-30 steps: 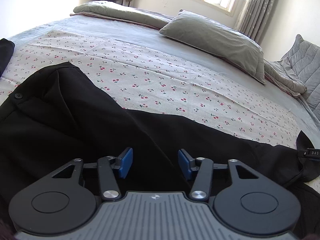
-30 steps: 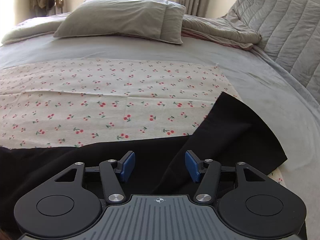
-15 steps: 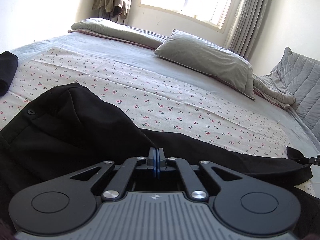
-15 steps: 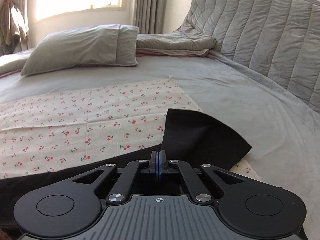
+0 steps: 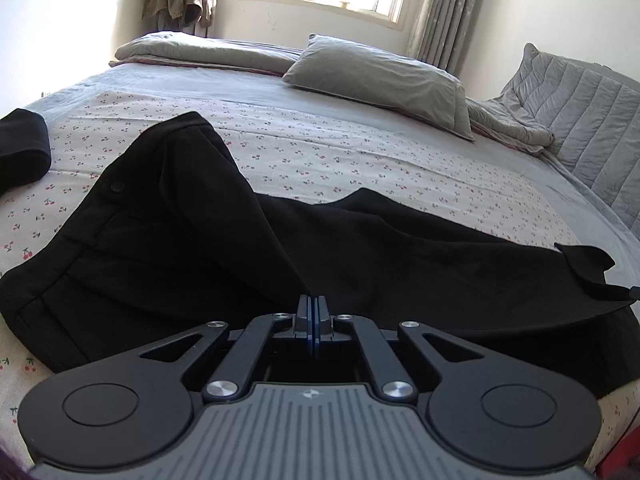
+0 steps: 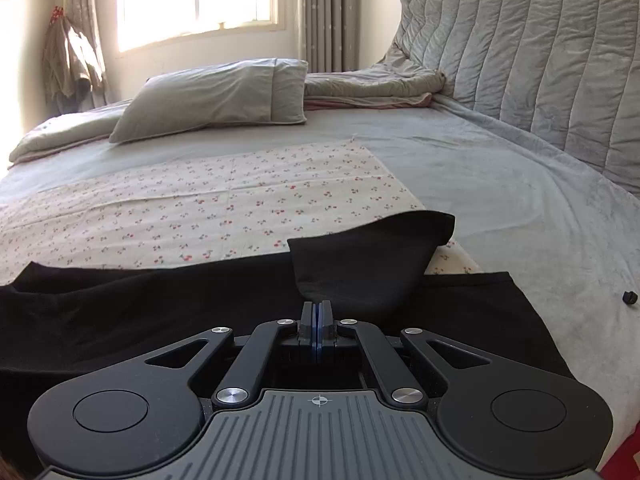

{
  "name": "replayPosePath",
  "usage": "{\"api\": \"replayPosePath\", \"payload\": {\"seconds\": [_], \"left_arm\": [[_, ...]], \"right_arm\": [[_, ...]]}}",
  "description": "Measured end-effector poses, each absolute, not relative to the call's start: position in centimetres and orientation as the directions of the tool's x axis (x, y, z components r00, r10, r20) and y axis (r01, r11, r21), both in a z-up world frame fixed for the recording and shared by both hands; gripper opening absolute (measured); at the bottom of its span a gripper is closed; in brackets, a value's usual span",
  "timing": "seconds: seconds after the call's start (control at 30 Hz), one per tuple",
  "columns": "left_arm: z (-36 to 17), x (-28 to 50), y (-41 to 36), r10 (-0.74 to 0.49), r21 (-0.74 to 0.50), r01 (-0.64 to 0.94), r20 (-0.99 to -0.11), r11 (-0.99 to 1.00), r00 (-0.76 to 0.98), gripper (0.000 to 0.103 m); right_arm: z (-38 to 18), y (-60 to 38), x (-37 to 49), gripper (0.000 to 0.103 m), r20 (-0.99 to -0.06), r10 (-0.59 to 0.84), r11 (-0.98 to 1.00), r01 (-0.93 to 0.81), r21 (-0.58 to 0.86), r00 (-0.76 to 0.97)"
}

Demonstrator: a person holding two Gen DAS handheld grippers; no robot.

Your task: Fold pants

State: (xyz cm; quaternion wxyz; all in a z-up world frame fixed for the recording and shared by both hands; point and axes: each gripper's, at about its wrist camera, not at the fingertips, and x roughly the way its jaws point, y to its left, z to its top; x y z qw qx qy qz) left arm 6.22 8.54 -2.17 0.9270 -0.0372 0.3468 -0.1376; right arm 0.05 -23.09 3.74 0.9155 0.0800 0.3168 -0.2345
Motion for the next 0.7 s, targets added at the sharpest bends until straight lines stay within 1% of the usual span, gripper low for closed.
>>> {"api": "replayPosePath", "payload": {"seconds": [0.13, 0.37, 0.43, 0.47, 0.5, 0.53, 0.57, 0.6, 0.63, 0.67, 0.7], "left_arm": [[-3.3, 4.7, 9.0, -0.279, -0.149, 0.242, -0.667, 0.959, 0.691, 0.001], [-4.7, 4.3, 10.2, -0.279, -0.175, 0.223, -0.731, 0.959, 0.622, 0.001], [-5.1, 4.2, 10.0, -0.276, -0.153, 0.252, -0.762, 0.956, 0.586, 0.002], [-5.2, 4.2, 9.8, -0.272, -0.133, 0.271, -0.769, 0.953, 0.579, 0.003], [-5.2, 4.1, 9.6, -0.263, -0.114, 0.279, -0.769, 0.954, 0.583, 0.006], [-5.0, 3.9, 9.2, -0.255, -0.092, 0.292, -0.769, 0.952, 0.586, 0.007], [-4.7, 3.7, 8.8, -0.246, -0.065, 0.311, -0.770, 0.948, 0.589, 0.015], [-4.4, 3.4, 8.4, -0.242, -0.044, 0.328, -0.768, 0.944, 0.594, 0.030], [-4.1, 2.9, 8.1, -0.244, -0.027, 0.347, -0.761, 0.938, 0.601, 0.039], [-3.8, 2.5, 7.7, -0.250, -0.016, 0.362, -0.752, 0.932, 0.610, 0.052], [-3.4, 2.2, 7.2, -0.260, -0.009, 0.378, -0.742, 0.926, 0.618, 0.058]], "right_arm": [[2.1, -22.2, -1.5, 0.000, -0.651, -0.361, 0.890, 0.455, -0.028, 0.668], [-0.2, -21.6, -2.9, 0.000, -0.720, -0.326, 0.910, 0.409, -0.065, 0.613], [-1.1, -21.6, -3.2, 0.000, -0.749, -0.316, 0.914, 0.398, -0.077, 0.582], [-1.4, -21.6, -3.3, 0.004, -0.757, -0.313, 0.915, 0.395, -0.079, 0.573], [-1.4, -21.5, -3.4, 0.011, -0.759, -0.315, 0.915, 0.394, -0.085, 0.569], [-1.2, -21.5, -3.5, 0.013, -0.753, -0.321, 0.914, 0.395, -0.089, 0.574], [-0.8, -21.5, -3.6, 0.018, -0.743, -0.322, 0.916, 0.393, -0.086, 0.587], [-0.3, -21.5, -3.7, 0.028, -0.731, -0.322, 0.916, 0.393, -0.080, 0.601], [0.4, -21.6, -3.7, 0.035, -0.713, -0.326, 0.915, 0.396, -0.074, 0.620], [0.9, -21.6, -3.7, 0.049, -0.697, -0.334, 0.914, 0.398, -0.076, 0.635], [1.3, -21.6, -3.5, 0.055, -0.681, -0.345, 0.913, 0.398, -0.084, 0.646]]}}
